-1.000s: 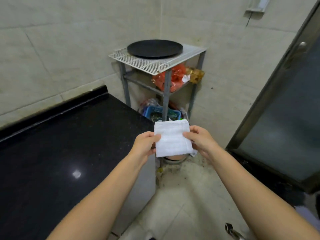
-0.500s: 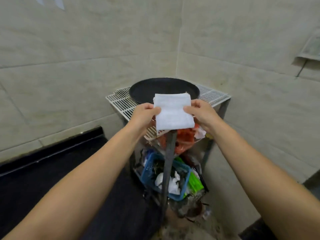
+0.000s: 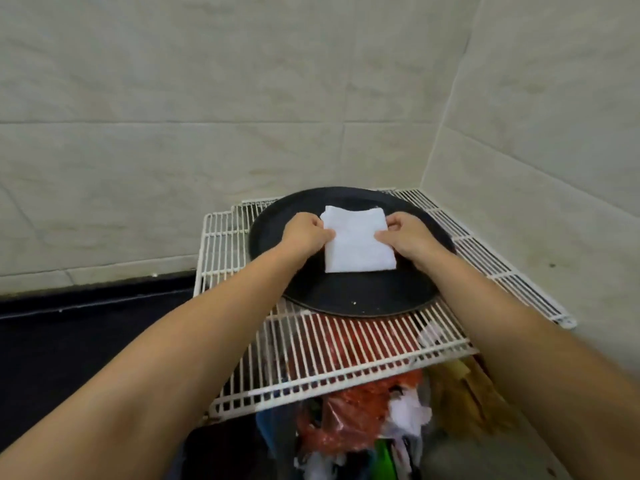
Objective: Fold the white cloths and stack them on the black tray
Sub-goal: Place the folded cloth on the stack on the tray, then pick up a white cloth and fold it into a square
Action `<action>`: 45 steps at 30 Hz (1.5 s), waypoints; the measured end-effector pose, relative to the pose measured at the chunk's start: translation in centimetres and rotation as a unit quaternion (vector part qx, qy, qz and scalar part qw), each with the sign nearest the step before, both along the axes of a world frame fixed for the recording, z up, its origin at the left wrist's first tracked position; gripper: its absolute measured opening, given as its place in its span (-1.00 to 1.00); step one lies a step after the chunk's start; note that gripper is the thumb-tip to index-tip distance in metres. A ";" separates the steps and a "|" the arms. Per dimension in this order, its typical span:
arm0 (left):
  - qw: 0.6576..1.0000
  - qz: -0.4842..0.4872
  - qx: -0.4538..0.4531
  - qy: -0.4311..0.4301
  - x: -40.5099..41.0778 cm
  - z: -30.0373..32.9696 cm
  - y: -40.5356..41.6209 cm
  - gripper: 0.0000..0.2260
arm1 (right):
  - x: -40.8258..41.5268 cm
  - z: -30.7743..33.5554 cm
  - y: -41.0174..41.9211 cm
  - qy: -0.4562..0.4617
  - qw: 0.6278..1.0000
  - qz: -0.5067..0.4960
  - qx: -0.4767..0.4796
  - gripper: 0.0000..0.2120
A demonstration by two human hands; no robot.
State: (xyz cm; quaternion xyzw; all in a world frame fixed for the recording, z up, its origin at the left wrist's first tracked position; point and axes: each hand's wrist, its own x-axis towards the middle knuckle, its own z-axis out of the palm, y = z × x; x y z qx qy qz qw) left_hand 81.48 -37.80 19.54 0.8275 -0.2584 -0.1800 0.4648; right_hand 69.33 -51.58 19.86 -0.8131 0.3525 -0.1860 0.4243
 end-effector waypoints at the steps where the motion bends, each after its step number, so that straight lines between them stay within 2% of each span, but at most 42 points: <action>1: 0.999 0.006 0.035 -0.031 0.1 -0.4 -0.4 -0.74 | 0.5 -0.4 -0.6 0.030 0.999 0.014 -0.027 -0.90; 4: 0.987 0.023 0.126 -0.099 -0.1 -1.6 -0.7 -0.76 | 1.8 -1.2 -1.2 0.128 0.985 0.042 -0.109 -0.86; 7: 0.971 0.039 0.177 -0.155 -0.4 -1.9 -1.3 -0.92 | 2.5 -1.3 -1.3 0.187 0.968 0.044 -0.161 -0.68; 9: 0.968 0.053 0.188 -0.155 -0.3 -1.9 -1.4 -0.81 | 2.5 -1.0 -1.6 0.218 0.962 0.045 -0.158 -0.61; 11: 0.969 0.064 0.182 -0.154 -0.3 -1.8 -1.0 -0.66 | 2.4 -0.4 -1.6 0.238 0.960 0.046 -0.143 -0.51; 13: 0.971 0.069 0.164 -0.156 -0.3 -1.5 0.2 -0.61 | 2.3 0.4 -0.8 0.252 0.956 0.037 -0.148 -0.39; 15: 0.974 0.070 0.131 -0.168 -0.2 -1.1 2.4 -0.66 | 2.2 1.4 1.2 0.251 0.948 0.030 -0.193 -0.33; 17: 0.975 0.078 0.094 -0.186 0.1 -0.4 5.9 -0.73 | 2.5 2.5 4.3 0.226 0.941 0.046 -0.248 -0.35; 20: 0.969 0.099 0.074 -0.212 0.4 0.5 13.5 -0.79 | 3.6 3.8 11.3 0.179 0.926 0.110 -0.313 -0.46; 24: 0.963 0.143 0.047 -0.222 -0.2 0.5 27.6 -0.83 | 6.3 3.2 23.9 0.067 0.910 0.228 -0.339 -0.63; 27: 0.952 0.190 0.078 -0.228 -2.0 -0.7 40.1 -0.83 | 7.3 0.7 36.1 -0.026 0.879 0.334 -0.338 -0.70; 29: 0.941 0.225 0.117 -0.224 -3.2 -1.8 48.3 -0.82 | 7.3 -1.5 44.2 -0.052 0.852 0.394 -0.342 -0.72; 33: 0.919 0.302 0.177 -0.180 -6.0 -4.6 62.7 -0.83 | 6.8 -5.5 57.9 -0.031 0.796 0.505 -0.333 -0.70; 37: 0.896 0.369 0.221 -0.113 -8.8 -7.7 73.5 -0.82 | 7.3 -8.9 67.8 0.015 0.743 0.584 -0.326 -0.69; 41: 0.877 0.420 0.227 -0.052 -10.6 -10.6 81.5 -0.80 | 8.8 -11.1 75.2 0.060 0.715 0.632 -0.293 -0.70; 45: 0.860 0.452 0.235 -0.013 -9.0 -12.3 89.3 -0.79 | 12.6 -12.4 83.5 0.076 0.689 0.662 -0.286 -0.72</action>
